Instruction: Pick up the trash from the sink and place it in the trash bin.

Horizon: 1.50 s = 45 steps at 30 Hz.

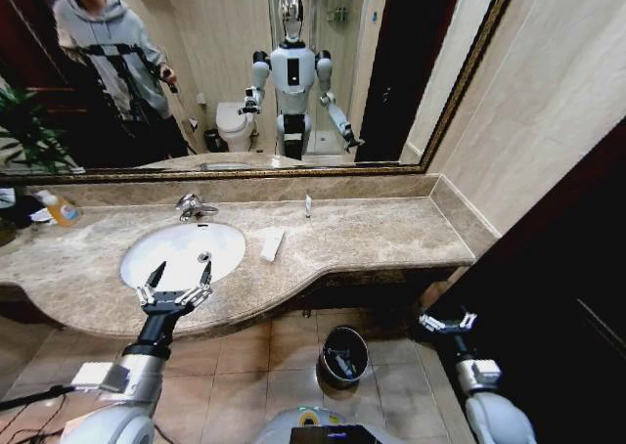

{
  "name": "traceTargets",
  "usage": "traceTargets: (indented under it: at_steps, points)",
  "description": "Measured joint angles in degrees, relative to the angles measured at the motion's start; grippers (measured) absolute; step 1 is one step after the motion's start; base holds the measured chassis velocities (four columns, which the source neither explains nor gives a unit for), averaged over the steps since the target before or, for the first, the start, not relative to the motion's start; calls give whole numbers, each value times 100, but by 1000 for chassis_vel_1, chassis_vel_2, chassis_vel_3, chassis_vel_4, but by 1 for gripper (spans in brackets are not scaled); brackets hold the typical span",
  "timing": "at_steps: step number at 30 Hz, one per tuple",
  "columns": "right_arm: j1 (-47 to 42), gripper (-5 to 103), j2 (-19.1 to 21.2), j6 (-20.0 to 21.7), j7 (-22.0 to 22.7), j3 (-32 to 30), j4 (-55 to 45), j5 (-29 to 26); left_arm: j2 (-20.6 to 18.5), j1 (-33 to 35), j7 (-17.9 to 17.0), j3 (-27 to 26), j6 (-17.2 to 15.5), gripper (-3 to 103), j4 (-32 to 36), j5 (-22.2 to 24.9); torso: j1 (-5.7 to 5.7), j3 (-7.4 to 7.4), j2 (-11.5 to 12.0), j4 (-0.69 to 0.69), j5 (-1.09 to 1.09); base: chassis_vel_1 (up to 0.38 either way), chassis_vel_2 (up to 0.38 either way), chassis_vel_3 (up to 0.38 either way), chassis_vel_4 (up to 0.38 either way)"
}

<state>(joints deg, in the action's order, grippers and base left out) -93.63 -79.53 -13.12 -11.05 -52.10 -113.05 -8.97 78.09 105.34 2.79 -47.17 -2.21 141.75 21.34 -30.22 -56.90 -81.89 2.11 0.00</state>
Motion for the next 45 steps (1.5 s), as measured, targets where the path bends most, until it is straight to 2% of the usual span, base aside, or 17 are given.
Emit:
traceTargets:
  at_steps: [6, 9, 10, 13, 14, 17, 20, 21, 22, 24, 25, 27, 30, 34, 38, 40, 45]
  points:
    - [229, 100, -15, 387, -173, 87, -614, 119, 0, 0, 0, 0, 0, 100, 0, 0, -1, 0, 0, 0, 0, 0, 0, 0, 0]
    - [366, 100, 54, 611, -178, 356, -854, 71, 0, 0, 0, 0, 0, 100, 0, 0, 0, 0, 0, -1, 1, 0, 0, 0, 0]
    - [606, 100, 187, 856, -184, 788, -1020, 31, 0, 0, 0, 0, 0, 100, 0, 0, 0, 0, 0, 0, 0, 0, 0, 0, 0]
    - [954, 100, 442, 1019, -317, 1500, -1044, 179, 0, 0, 0, 0, 0, 100, 0, 0, -1, -1, 0, 1, 0, 0, 0, 0, 0]
    - [954, 100, 442, 1019, -317, 1500, -1044, 179, 0, 0, 0, 0, 0, 100, 0, 0, -1, -1, 0, 1, 0, 0, 0, 0, 0]
    - [1089, 100, 642, 1154, -383, 2008, -1046, 245, 0, 0, 0, 0, 0, 100, 0, 0, -1, -1, 0, 0, 1, 0, 0, 0, 0]
    - [1326, 100, 946, 1348, -379, 2589, -920, 248, 0, 0, 0, 0, 0, 100, 0, 0, 0, 0, 0, 0, -1, 0, 0, 0, 0]
    - [1564, 100, 1132, 1421, -364, 2963, -725, 257, 0, 0, 0, 0, 0, 100, 0, 0, -1, -1, 0, 0, 0, 0, 0, 0, 0]
    - [1564, 100, 1132, 1421, -364, 2963, -725, 257, 0, 0, 0, 0, 0, 100, 0, 0, -1, -1, 0, 0, 0, 0, 0, 0, 0]
    - [1882, 100, 1305, 1466, -312, 3444, -502, 260, 0, 0, 0, 0, 0, 100, 0, 0, -1, -1, 1, 0, 0, 0, 0, 0, 0]
    - [1882, 100, 1305, 1466, -312, 3444, -502, 260, 0, 0, 0, 0, 0, 100, 0, 0, -1, -1, 1, 0, 0, 0, 0, 0, 0]
    - [2277, 100, 1509, 1499, -211, 4011, -241, 247, 0, 0, 0, 0, 0, 100, 0, 0, -1, -1, 1, 0, 0, 0, 0, 0, 0]
    - [2592, 100, 1589, 1503, -131, 4342, -16, 238, 0, 0, 0, 0, 0, 100, 0, 0, -1, -1, 0, 0, 0, 0, 0, 0, 0]
    - [3164, 100, 1529, 1445, 110, 4830, 471, 235, 0, 0, 0, 0, 0, 100, 0, 0, -1, -1, 1, 0, 0, 0, 0, 0, 0]
    - [3451, 100, 1453, 1568, 211, 5146, 699, 234, 0, 0, 1, 0, 0, 100, 0, 0, -1, -1, 1, 0, -1, 0, 0, 0, 0]
    - [3799, 100, 1361, 1714, 313, 5536, 1001, 248, 0, 0, 0, 0, 0, 100, 0, 0, -1, -1, 0, -1, 0, 0, 0, 0, 0]
    - [4293, 100, 1178, 1756, 352, 5947, 1422, 120, 0, 0, 0, 0, 0, 100, 0, 0, -1, -1, 1, 0, -1, 0, 0, 0, 0]
